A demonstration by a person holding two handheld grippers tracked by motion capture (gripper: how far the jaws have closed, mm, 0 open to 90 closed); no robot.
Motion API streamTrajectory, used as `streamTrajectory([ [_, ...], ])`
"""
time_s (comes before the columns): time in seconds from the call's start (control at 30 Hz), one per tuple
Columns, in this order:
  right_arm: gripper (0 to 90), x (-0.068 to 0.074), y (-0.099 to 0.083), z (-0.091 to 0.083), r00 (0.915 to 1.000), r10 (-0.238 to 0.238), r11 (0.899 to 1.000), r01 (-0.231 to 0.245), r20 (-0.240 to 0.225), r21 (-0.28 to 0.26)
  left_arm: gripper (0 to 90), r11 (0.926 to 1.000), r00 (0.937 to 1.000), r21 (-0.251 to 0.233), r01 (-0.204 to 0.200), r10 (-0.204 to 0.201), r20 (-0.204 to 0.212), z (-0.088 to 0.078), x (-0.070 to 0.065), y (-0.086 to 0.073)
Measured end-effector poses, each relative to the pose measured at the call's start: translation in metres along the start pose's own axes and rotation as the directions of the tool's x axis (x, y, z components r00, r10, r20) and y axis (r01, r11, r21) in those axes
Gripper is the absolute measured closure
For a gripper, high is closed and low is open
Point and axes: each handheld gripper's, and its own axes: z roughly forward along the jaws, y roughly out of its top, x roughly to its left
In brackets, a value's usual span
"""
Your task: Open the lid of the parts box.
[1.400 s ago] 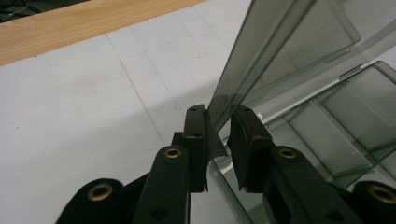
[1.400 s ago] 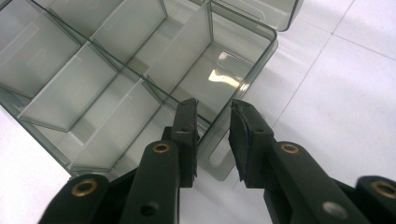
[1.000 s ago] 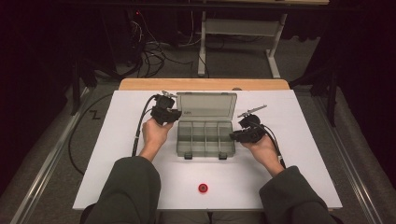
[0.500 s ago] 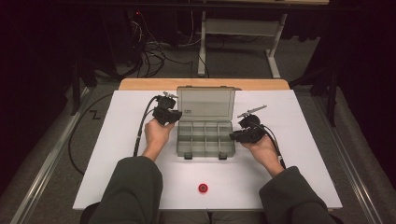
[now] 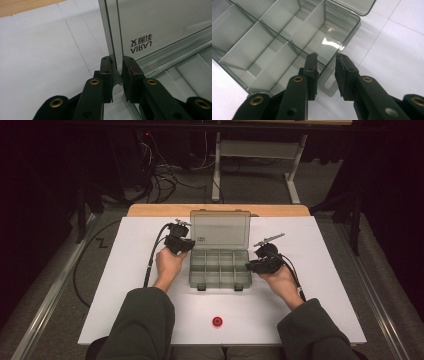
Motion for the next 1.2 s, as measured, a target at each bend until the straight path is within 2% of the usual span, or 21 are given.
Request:
streamTrajectory([
  [0.2,73.7,0.0002,-0.0002,-0.0001,1.0000,0.003,1.000,-0.003,0.001,0.001,78.0,0.9998,1.0000,0.019,0.007,-0.007,0.005,0.0043,0.0008,-0.0014],
  [0.7,73.6,0.0005,-0.0005,-0.0002,1.0000,0.003,1.000,-0.003,0.002,0.000,74.7,0.9996,0.9996,0.027,0.014,-0.014,0.025,0.0039,0.0042,-0.0014],
  [0.97,73.6,0.0007,-0.0006,-0.0002,1.0000,0.000,1.000,0.000,0.003,0.000,67.0,0.9997,0.9994,0.023,0.003,-0.003,0.035,0.0013,0.0042,-0.0013],
  [1.2,73.6,0.0015,-0.0006,-0.0003,1.0000,-0.004,1.000,0.004,0.008,-0.001,60.1,0.9996,0.9989,0.024,0.012,-0.014,0.045,-0.0016,0.0078,-0.0018],
])
